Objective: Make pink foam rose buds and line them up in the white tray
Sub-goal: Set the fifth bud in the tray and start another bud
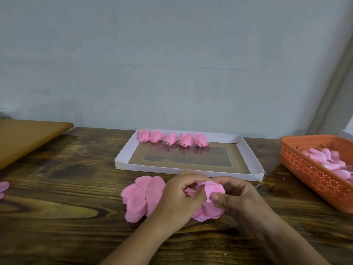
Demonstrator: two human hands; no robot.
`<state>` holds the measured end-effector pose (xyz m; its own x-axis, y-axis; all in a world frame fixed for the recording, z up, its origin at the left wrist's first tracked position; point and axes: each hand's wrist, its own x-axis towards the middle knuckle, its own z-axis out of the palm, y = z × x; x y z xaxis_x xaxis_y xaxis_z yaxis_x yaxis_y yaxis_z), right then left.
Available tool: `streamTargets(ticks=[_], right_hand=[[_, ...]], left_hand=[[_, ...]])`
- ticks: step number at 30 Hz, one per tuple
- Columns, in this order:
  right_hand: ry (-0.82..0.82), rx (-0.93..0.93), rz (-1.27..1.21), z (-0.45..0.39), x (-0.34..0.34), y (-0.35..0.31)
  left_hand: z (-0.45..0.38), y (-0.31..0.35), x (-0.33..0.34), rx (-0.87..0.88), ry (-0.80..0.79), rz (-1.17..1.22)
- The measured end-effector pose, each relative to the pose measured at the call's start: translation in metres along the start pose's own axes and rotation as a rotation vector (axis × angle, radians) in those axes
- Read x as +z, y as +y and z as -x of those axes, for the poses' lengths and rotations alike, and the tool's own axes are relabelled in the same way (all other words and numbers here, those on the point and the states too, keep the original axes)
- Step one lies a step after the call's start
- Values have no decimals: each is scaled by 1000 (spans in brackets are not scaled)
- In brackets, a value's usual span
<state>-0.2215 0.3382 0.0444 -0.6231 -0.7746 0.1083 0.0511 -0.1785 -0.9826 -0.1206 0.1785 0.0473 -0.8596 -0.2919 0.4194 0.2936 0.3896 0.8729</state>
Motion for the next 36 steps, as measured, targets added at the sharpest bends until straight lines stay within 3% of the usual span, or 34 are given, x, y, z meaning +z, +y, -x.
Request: streamTargets(ticks=[8, 13, 19, 23, 36], right_hand=[[29, -10, -29, 3, 5, -6], [86, -44, -8, 3, 6, -6], [87, -136, 70, 5, 11, -9], [115, -98, 44, 4, 11, -6], [121, -44, -21, 4, 10, -7]], left_hand=[[2, 1, 2, 75, 97, 9], [2, 4, 1, -41, 3, 121], [2, 5, 4, -9, 11, 60], [2, -1, 3, 6, 64, 53], [3, 4, 2, -81, 20, 116]])
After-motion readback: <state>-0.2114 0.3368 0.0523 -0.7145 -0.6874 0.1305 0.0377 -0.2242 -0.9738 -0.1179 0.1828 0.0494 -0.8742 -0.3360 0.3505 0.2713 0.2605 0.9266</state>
